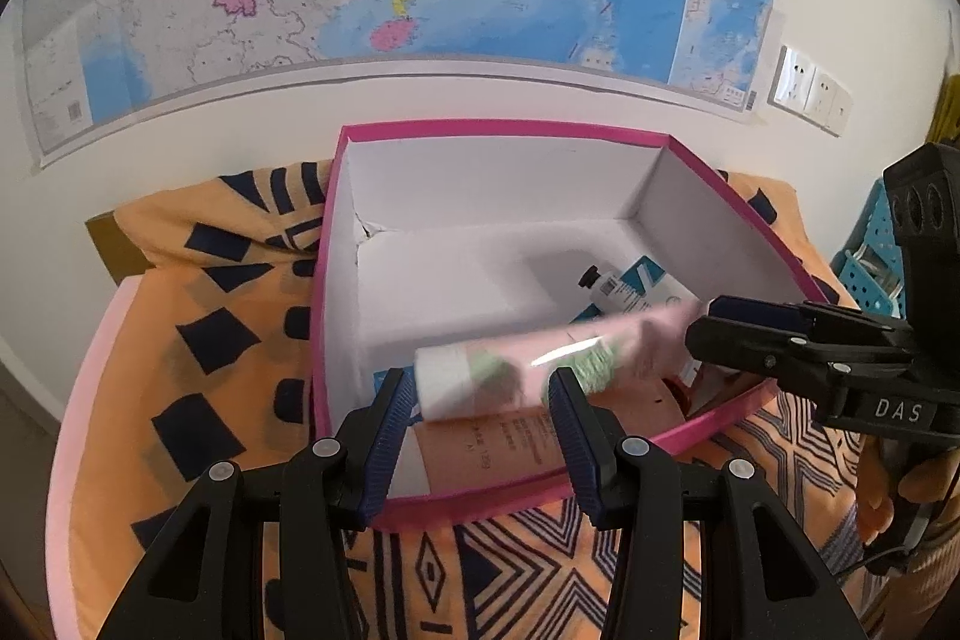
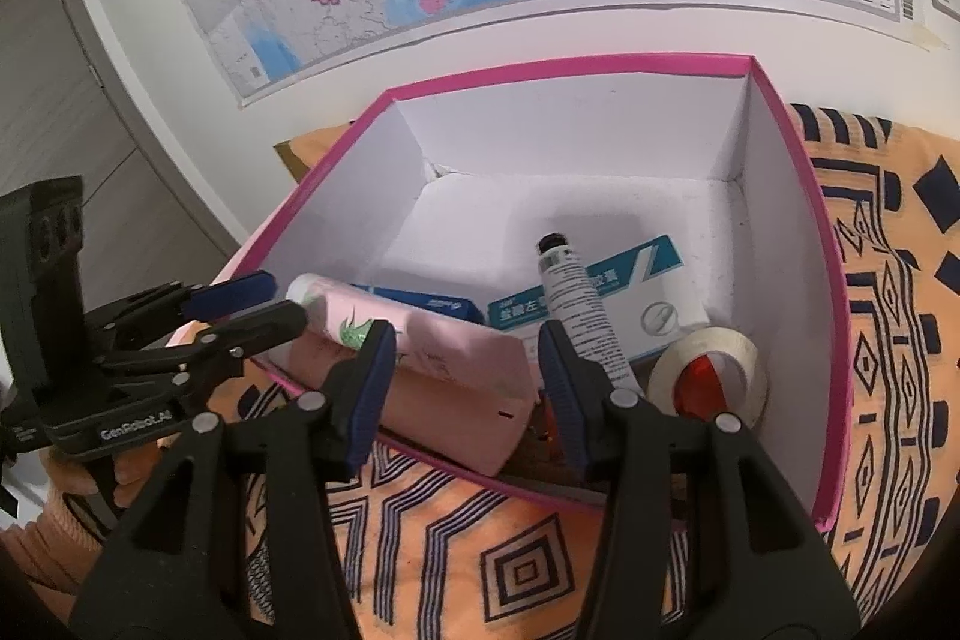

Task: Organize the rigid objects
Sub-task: 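Lower the green-labelled tube into the box and open the left gripper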

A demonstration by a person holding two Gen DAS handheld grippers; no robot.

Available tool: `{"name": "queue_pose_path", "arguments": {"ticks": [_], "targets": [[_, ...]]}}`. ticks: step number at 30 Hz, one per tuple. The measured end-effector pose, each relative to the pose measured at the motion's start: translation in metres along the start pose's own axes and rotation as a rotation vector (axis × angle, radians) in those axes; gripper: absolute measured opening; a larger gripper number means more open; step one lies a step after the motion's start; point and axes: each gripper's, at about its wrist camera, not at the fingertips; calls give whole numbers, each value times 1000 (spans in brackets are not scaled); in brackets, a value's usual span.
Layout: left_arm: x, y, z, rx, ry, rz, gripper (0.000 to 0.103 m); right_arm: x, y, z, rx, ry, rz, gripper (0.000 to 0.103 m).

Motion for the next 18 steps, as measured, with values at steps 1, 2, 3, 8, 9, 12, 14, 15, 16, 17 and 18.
{"name": "queue_pose_path", "arguments": {"ticks": [1,2,3,8,9,12,14,15,16,17,18], "targets": [[1,2,-1,-5,-2,-7,50,0,1,0,-1,-1,-2,51],[3,6,-1,-6,-2,-18,51,1,3,0,3,1,-7,52],[4,8,-2,-3,-4,-31,53,2,5,0,7,3,-11,52],[13,32,-14,-3,-47,-118,81,12,22,9,24,50,-47,56],[16,38,-16,-4,-52,-137,84,14,26,11,26,57,-53,58],[22,51,-21,12,-54,-174,92,24,41,18,30,90,-82,61],[28,60,-24,21,-46,-201,103,32,52,23,42,112,-113,67],[31,63,-26,22,-43,-215,103,38,58,25,48,125,-134,71],[36,66,-28,21,-45,-222,103,43,62,27,58,136,-148,74],[39,67,-31,18,-45,-216,103,51,67,29,78,151,-166,82],[42,67,-33,12,-41,-210,103,55,69,30,97,158,-176,90]]}}
Point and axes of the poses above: each gripper's, at about its wrist camera, not at the fingertips, and y roughly against the way its jaws point, z to its left, x to its underside, and after that the axes turned 7 degrees about -y, right-handed
